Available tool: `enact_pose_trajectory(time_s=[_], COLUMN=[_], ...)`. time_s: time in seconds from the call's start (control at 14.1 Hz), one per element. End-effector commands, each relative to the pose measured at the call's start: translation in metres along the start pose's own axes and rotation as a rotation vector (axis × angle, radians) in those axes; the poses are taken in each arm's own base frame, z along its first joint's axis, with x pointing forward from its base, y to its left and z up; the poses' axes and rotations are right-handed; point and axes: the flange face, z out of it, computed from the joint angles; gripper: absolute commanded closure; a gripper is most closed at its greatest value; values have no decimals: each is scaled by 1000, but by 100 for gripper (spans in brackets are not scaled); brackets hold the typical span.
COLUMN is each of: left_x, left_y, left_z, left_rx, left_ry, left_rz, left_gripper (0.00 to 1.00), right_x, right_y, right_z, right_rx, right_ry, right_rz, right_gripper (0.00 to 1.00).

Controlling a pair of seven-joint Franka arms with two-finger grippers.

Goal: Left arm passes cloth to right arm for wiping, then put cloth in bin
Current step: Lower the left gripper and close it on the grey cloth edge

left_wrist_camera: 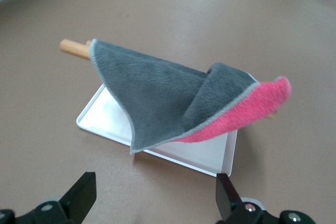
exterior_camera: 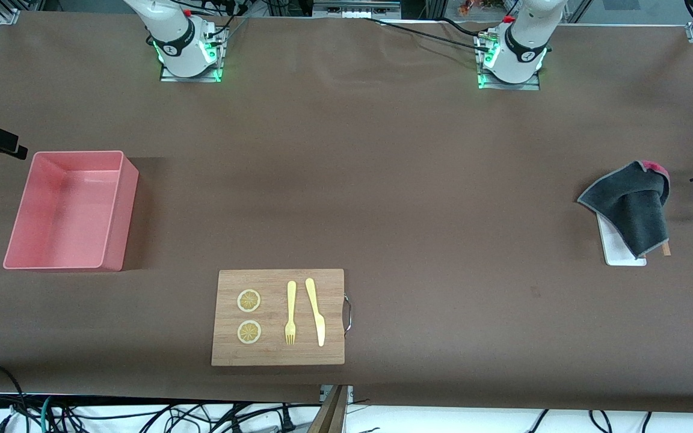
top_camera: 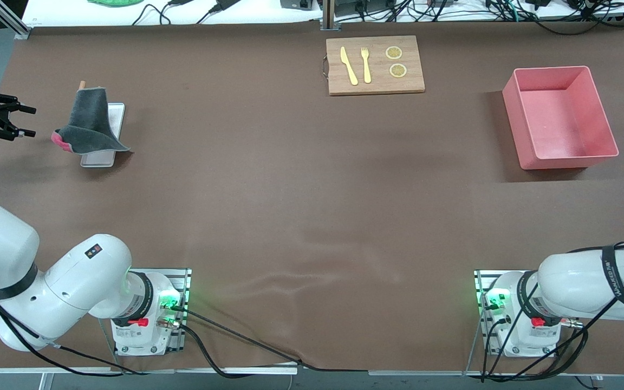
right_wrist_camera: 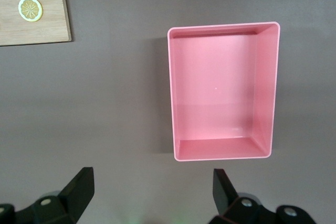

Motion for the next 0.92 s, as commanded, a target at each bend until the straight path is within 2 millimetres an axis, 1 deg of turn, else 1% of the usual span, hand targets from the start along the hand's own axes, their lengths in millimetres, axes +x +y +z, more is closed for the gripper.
enact_pose_trajectory(time_s=[0.0,0.07,0.28,0.36,0.43,0.5,0.64,0.71,0.85], left_x=[-32,-36,-32,-38,-36,-38,-40,-44,-48], left_y=[3,2,-3,-4,-8,-12,-14,-12,-11], left_z=[25,36,49,61,73,78,84,89,92], left_rx=[21,15,9,0,-4,3,7,5,4], left_ry=[121,148,166,180,196,211,221,227,232], left_rz=[106,131,195,198,207,222,228,221,232], left_gripper=[0,0,0,0,0,0,0,0,0], right_x=[2,2,2,2,2,2,2,2,3], right_y=[2,2,1,1,1,0,0,-1,-5], right_z=[-4,-4,-4,-4,-4,-4,-4,-4,-4], right_rx=[17,17,19,19,19,19,19,20,20], right_ry=[8,8,6,6,8,8,8,8,8], right_rz=[8,8,5,5,5,4,5,5,-3], right_gripper=[0,0,0,0,0,0,0,0,0])
